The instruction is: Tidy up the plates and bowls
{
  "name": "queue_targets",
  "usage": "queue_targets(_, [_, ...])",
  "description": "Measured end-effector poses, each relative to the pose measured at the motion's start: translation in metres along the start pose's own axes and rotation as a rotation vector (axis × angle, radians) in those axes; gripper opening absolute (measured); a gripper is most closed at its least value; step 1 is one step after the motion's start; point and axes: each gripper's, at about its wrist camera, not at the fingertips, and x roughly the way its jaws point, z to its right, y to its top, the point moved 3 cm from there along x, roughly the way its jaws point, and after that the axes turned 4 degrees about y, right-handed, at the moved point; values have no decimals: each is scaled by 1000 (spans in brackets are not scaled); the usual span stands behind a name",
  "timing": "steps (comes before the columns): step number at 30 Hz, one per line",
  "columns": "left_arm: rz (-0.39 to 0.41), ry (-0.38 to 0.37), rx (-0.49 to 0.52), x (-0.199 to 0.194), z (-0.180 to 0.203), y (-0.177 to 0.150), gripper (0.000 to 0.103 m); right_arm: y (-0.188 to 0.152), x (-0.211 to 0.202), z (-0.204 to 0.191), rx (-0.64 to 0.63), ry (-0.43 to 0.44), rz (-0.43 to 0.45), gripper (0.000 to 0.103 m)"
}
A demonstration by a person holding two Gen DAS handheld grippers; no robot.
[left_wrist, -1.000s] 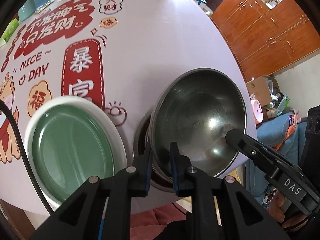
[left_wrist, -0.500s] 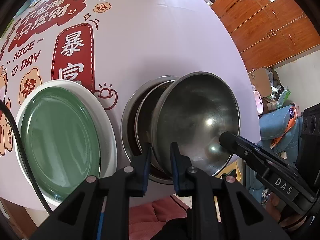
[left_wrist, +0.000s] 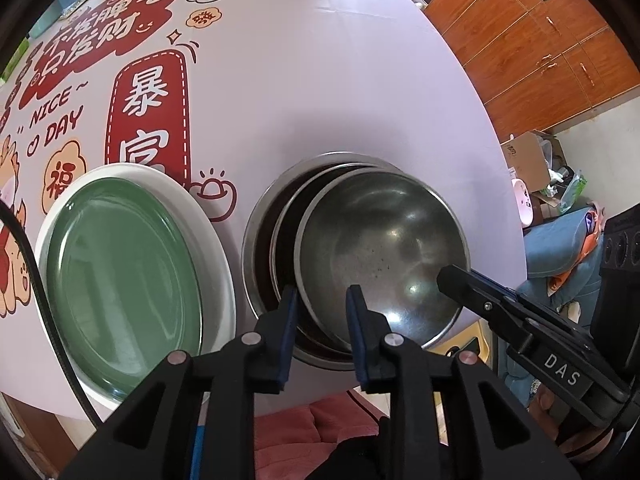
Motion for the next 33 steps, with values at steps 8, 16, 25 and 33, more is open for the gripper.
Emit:
queue_targets(8, [37,15,22,-17,-1,4,30,1,-7,-1,17,37,22,21])
queue_targets(16, [66,49,59,-32,-3,13,32,-8,-11,6,96,90,36,34])
queue_targets(25, [59,77,123,-34,0,29,45,-23,-10,17,218,120,44,57])
queue_targets(33, [24,78,188,-19,3,51,61,-36,1,37,370,143,49,73])
